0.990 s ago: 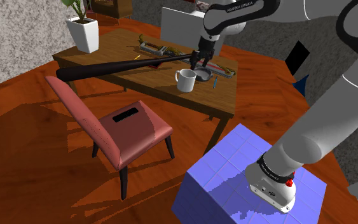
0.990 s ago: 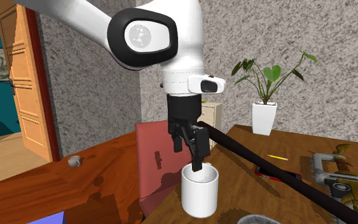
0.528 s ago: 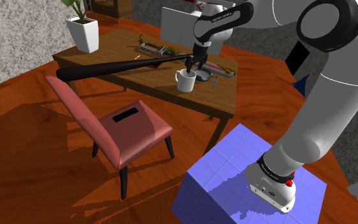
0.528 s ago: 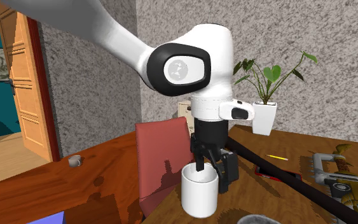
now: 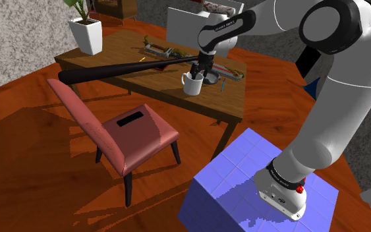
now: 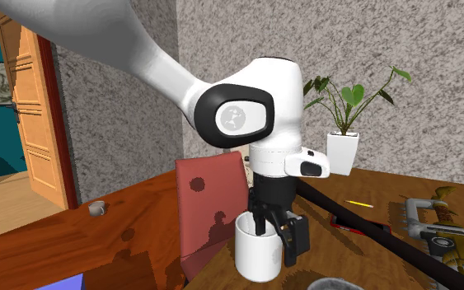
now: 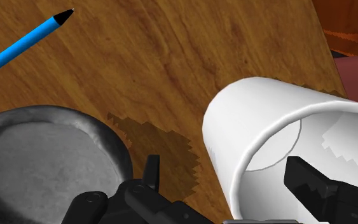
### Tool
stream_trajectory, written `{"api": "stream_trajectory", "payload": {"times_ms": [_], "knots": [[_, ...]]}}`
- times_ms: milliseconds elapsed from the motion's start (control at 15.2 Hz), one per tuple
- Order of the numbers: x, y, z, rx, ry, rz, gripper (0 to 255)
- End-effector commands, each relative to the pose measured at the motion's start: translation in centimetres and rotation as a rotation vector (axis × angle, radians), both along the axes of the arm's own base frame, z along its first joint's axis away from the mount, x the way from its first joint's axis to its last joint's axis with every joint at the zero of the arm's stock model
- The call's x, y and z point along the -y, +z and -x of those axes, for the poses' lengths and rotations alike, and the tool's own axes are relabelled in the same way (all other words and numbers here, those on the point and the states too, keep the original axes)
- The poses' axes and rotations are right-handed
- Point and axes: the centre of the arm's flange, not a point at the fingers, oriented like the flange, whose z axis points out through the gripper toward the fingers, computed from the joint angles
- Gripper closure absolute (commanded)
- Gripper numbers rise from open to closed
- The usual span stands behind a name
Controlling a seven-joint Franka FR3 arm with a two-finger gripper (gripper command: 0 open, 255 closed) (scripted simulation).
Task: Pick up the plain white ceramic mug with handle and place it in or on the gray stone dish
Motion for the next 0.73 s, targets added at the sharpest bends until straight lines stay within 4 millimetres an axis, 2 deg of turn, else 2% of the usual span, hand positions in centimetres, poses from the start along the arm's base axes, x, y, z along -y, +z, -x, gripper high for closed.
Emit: {"api": "stream_trajectory", "payload": {"times_ms": [0,264,330,660], "knots": [[-0.03,-0.13,0.0,0.0,0.0,0.0,0],[-0.03,-0.13,0.0,0.0,0.0,0.0,0],[-0.03,-0.13,-0.01,0.0,0.0,0.0,255],[-0.03,-0.13,-0.01,0.0,0.0,0.0,255]]}}
